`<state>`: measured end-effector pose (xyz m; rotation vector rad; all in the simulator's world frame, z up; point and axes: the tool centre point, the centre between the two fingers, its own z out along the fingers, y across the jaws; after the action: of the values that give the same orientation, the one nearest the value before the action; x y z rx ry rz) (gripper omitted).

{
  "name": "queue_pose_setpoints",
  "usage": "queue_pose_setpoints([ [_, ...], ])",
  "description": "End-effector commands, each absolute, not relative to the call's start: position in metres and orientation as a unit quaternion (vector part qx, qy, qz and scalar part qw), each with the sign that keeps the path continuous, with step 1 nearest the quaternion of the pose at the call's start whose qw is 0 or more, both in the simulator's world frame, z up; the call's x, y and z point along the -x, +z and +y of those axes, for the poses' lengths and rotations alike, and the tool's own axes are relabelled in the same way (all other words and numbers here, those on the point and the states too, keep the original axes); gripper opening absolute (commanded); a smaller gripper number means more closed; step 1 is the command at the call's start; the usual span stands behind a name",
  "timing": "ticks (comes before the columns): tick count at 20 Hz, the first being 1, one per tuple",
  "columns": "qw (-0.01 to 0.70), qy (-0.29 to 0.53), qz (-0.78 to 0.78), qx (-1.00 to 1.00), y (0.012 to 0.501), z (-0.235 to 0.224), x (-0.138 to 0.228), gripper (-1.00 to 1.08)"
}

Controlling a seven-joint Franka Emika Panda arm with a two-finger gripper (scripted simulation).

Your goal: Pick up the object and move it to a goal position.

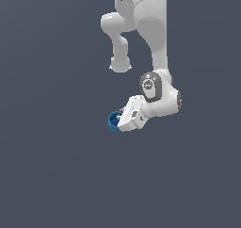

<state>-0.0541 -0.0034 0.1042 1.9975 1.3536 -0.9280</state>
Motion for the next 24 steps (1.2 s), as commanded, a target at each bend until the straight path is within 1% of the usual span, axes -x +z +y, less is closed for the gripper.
queue_pose_setpoints([
  [1, 0.275, -0.344, 0.503, -0.744, 0.121, -0.002, 0.058, -1.00],
  [8, 0.275, -0.344, 0.503, -0.743, 0.185, 0.005, 0.078, -1.00],
  [24, 0.274, -0.344, 0.503, -0.744, 0.371, 0.026, 0.132, -1.00],
])
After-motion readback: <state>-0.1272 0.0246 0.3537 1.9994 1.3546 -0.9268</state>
